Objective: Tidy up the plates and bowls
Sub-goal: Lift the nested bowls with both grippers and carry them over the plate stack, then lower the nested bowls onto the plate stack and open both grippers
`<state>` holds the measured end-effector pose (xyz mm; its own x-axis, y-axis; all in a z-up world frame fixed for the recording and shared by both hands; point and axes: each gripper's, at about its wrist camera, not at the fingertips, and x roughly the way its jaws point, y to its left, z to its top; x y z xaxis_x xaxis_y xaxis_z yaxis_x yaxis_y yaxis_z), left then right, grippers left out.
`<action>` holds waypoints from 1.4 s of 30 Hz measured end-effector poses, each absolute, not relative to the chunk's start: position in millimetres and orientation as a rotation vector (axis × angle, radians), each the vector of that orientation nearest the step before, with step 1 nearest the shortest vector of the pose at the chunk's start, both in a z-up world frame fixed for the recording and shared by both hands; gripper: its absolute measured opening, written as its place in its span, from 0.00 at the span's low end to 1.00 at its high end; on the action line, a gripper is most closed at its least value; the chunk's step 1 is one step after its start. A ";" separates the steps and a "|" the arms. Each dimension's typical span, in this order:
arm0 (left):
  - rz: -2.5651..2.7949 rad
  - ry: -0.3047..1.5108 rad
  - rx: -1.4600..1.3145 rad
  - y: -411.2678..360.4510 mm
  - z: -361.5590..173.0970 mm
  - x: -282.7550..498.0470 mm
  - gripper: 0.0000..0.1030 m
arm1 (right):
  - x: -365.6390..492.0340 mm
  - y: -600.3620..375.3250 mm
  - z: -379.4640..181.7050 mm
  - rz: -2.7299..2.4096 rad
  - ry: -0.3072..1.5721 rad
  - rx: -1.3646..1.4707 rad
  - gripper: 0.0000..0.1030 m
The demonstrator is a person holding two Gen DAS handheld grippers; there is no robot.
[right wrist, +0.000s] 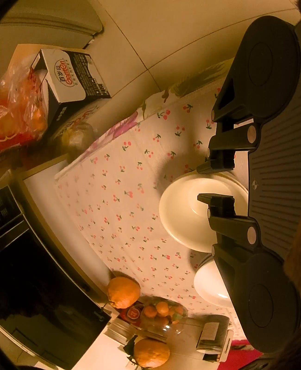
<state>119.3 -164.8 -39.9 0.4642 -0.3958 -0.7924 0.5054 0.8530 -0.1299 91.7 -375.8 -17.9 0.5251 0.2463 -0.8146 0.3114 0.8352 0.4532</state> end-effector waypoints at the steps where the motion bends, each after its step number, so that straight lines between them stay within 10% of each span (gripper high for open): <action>1: -0.557 0.937 0.129 -164.7 -39.9 119.2 0.21 | 91.5 -375.7 -17.9 -0.042 1.035 0.608 0.20; 11: -0.607 0.928 0.120 -163.5 -40.7 117.3 0.35 | 91.3 -378.9 -19.7 -0.048 1.040 0.622 0.20; 19: -0.640 0.865 0.179 -170.1 -36.5 106.5 0.94 | 88.9 -384.8 -18.8 -0.048 1.016 0.649 0.47; 24: -0.669 0.831 0.212 -166.4 -37.1 107.0 0.98 | 87.1 -388.7 -19.6 -0.034 0.972 0.696 0.72; 42: -0.786 0.710 0.435 -177.6 -58.0 96.4 1.00 | 85.1 -385.9 -44.2 -0.046 0.892 0.842 0.78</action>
<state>96.4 -177.6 -58.0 0.4978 -0.4866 -0.7179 0.7633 0.6389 0.0963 85.1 -385.9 -44.2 0.6486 0.2956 -0.7014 0.3662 0.6867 0.6280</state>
